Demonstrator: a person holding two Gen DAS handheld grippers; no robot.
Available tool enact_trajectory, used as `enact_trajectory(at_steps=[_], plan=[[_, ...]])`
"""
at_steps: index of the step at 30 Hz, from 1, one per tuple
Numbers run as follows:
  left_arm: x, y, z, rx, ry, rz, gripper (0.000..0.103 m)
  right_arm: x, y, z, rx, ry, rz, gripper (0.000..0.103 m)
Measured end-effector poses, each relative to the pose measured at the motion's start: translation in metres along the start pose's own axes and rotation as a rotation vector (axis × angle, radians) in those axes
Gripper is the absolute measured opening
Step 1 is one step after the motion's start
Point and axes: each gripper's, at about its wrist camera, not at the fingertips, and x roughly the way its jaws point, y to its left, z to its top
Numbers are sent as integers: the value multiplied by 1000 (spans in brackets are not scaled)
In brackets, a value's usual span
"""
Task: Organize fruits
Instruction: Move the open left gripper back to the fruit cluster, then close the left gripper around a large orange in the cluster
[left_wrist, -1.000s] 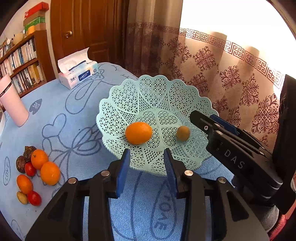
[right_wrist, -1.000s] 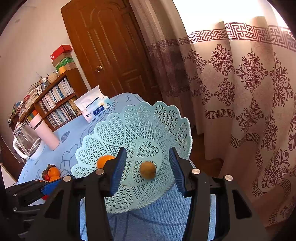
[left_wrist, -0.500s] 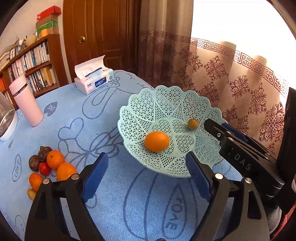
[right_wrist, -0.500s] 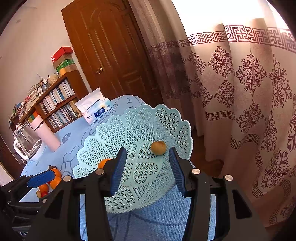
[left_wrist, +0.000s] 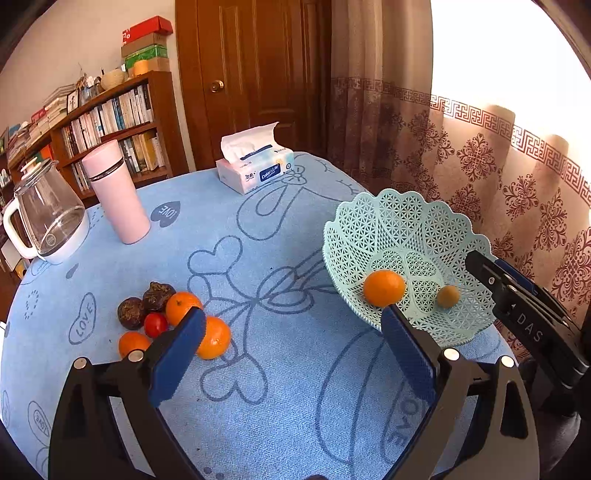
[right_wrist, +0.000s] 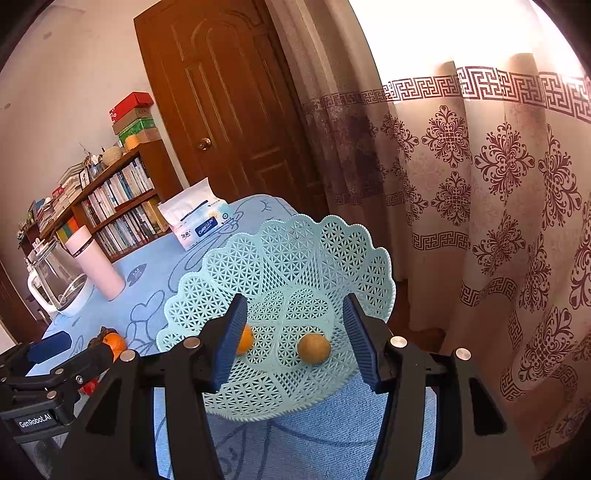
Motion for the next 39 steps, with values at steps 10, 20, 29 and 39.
enact_trajectory(at_steps=[10,20,29,39], plan=[[-10,53,-12,-76,-16,102,95,-6,20,-5,-48,7,34,66],[-6,105,-28,-154,13,175,95,-10,44,-13,-73,30,69,67],[22,133,-38,-177,75,181,90,-11,73,-23,-131,59,106,67],[52,151,-39,-235,139,120,62,-5,102,-36,-204,102,128,67]])
